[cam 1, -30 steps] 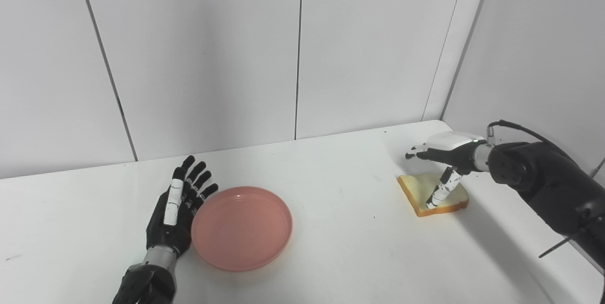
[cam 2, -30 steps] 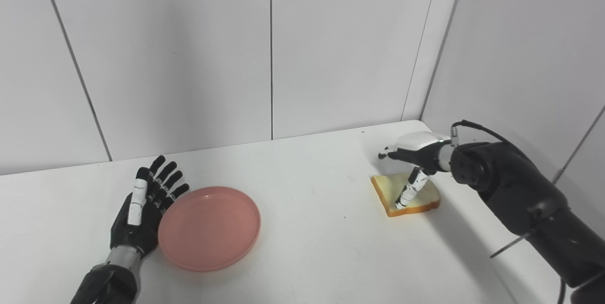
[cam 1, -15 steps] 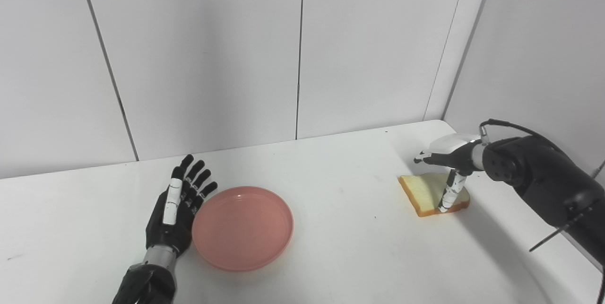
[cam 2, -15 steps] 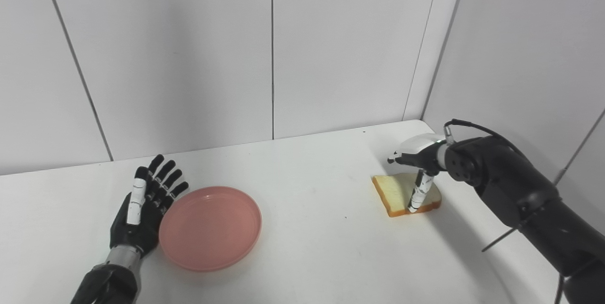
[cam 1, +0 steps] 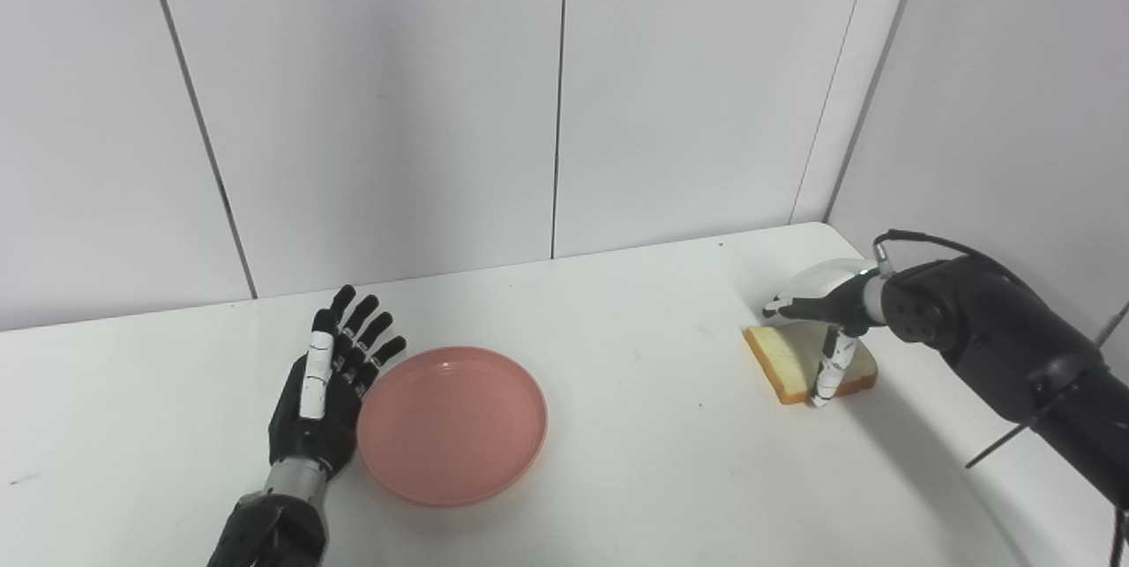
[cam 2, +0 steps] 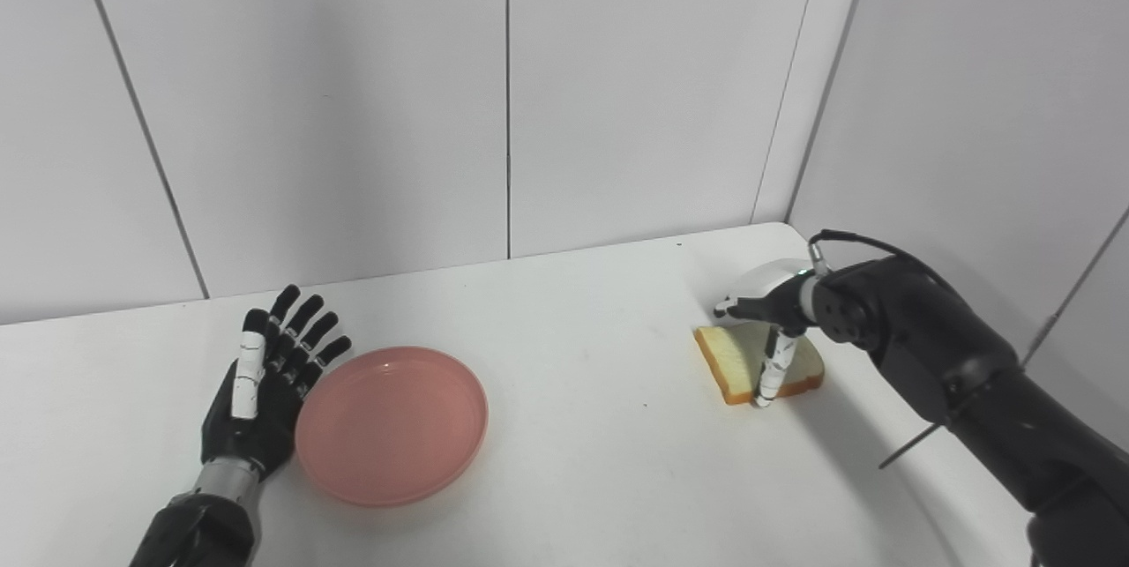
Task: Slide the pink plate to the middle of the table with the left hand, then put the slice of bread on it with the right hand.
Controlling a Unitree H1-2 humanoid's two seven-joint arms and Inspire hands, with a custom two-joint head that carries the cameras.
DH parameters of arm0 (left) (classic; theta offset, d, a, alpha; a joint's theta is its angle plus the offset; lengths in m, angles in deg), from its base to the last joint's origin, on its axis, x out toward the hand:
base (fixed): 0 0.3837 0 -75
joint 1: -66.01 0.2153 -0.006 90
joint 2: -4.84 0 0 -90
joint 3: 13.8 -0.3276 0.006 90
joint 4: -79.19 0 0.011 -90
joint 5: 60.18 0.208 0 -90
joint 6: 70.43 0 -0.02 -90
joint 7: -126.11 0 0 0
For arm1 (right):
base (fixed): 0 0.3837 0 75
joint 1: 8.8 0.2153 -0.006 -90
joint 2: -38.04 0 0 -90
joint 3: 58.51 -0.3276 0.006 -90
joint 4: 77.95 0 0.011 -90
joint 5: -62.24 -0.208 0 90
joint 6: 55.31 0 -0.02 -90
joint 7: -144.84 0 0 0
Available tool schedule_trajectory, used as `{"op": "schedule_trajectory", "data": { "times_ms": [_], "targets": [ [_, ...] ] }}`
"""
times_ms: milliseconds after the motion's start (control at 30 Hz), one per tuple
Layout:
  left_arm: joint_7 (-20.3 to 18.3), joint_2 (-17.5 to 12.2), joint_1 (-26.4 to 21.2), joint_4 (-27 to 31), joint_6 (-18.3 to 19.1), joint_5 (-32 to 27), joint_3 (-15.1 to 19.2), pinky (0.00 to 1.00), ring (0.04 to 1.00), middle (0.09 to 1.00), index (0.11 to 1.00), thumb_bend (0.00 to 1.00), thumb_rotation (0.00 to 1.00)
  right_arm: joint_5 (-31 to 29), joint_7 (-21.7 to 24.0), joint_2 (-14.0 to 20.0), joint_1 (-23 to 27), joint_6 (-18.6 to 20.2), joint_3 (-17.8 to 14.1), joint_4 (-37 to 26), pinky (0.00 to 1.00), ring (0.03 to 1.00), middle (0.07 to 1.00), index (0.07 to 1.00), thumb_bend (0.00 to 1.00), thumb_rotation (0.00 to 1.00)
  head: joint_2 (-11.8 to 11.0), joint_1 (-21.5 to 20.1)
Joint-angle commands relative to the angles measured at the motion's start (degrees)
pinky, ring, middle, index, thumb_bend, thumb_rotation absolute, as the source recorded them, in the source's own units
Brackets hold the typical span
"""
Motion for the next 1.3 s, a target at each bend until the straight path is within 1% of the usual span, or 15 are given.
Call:
{"op": "schedule_trajectory", "data": {
  "times_ms": [0,100,367,533,633,700,733,800,833,867,933,967,1033,1100,1267],
  "targets": [
    [-0.35,0.8,3.89,-2.16,0.54,-0.45,0.11,0.81,0.913,0.936,0.948,0.85,0.73,-0.06,-1.04,1.78,2.34,-1.42,-1.17,-0.15,1.0,1.0,1.0,0.947,1.0,0.37,0.06,0.06],
    [-0.6,0.78,3.83,-2.29,0.63,-0.73,0.29,0.83,0.92,0.942,0.954,0.85,0.72,-0.08,-1.71,1.36,1.37,-0.97,-1.46,-0.03,1.0,1.0,1.0,0.936,1.0,0.38,0.15,0.29],
    [-0.17,0.84,3.79,-1.93,1.02,-0.68,0.6,0.82,0.909,0.932,0.927,0.85,0.71,0.32,-5.37,0.17,-1.4,-1.65,-0.76,1.11,1.0,0.989,0.983,0.917,1.0,0.38,0.38,0.64],
    [0.3,0.62,4.06,-1.3,1.31,-0.2,0.38,0.81,0.902,0.92,0.927,0.88,0.71,2.33,-8.5,-0.78,-2.66,-1.67,0.39,1.57,1.0,0.954,0.943,0.889,1.0,0.36,0.7,0.75],
    [0.41,0.55,4.05,-1.21,1.64,-0.29,0.48,0.81,0.898,0.917,0.92,0.87,0.71,3.29,-9.61,-1.42,-2.87,-0.56,0.47,1.88,0.98,0.916,0.911,0.851,1.0,0.33,0.71,0.69],
    [0.41,0.54,4.01,-1.28,1.65,-0.26,0.47,0.8,0.896,0.919,0.918,0.86,0.71,3.58,-9.37,-1.82,-2.83,0.65,0.33,1.99,0.88,0.873,0.883,0.805,1.0,0.3,0.69,0.68],
    [0.33,0.56,3.97,-1.38,1.64,-0.37,0.51,0.8,0.895,0.92,0.918,0.86,0.71,3.06,-8.99,-1.9,-2.73,0.64,0.15,2.23,0.8,0.842,0.87,0.79,0.98,0.29,0.68,0.72],
    [0.28,0.63,3.95,-1.4,1.68,-0.49,0.53,0.81,0.894,0.918,0.914,0.86,0.7,2.39,-8.12,-1.89,-2.44,0.58,0.14,2.59,0.62,0.683,0.751,0.747,0.9,0.24,0.68,0.72],
    [0.21,0.65,3.94,-1.42,1.66,-0.51,0.52,0.81,0.895,0.919,0.916,0.86,0.7,2.48,-8.05,-1.8,-2.36,0.36,0.31,2.65,0.53,0.589,0.666,0.724,0.84,0.23,0.68,0.78],
    [0.16,0.66,3.94,-1.42,1.66,-0.53,0.51,0.81,0.896,0.921,0.916,0.86,0.7,2.69,-8.19,-1.68,-2.33,0.07,0.48,2.71,0.48,0.538,0.612,0.697,0.79,0.2,0.7,0.83],
    [0.09,0.74,3.95,-1.36,1.8,-0.75,0.64,0.81,0.897,0.922,0.914,0.86,0.7,3.04,-9.0,-1.59,-2.4,-0.44,0.62,3.05,0.45,0.505,0.582,0.675,0.76,0.18,0.72,0.83],
    [0.2,0.78,3.98,-1.25,1.91,-0.8,0.71,0.81,0.897,0.922,0.912,0.86,0.69,2.97,-9.38,-1.56,-2.48,-0.7,0.59,3.16,0.44,0.495,0.571,0.588,0.64,0.16,0.78,0.79],
    [0.33,0.8,4.06,-0.94,2.18,-0.85,0.78,0.81,0.891,0.916,0.903,0.87,0.68,2.67,-9.71,-1.56,-2.68,-0.64,0.36,3.07,0.37,0.437,0.484,0.53,0.55,0.04,0.86,0.74],
    [0.28,0.71,4.14,-0.68,2.22,-0.64,0.64,0.81,0.895,0.921,0.908,0.86,0.68,2.04,-10.17,-1.65,-2.92,-0.51,-0.13,3.15,0.35,0.417,0.469,0.506,0.53,0.01,0.94,0.65],
    [0.34,0.74,4.26,-0.17,2.65,-0.76,0.7,0.81,0.895,0.924,0.91,0.87,0.68,3.12,-11.5,-1.41,-3.01,-0.97,0.48,2.98,0.33,0.412,0.478,0.493,0.53,0.0,1.05,0.54]
  ]
}}
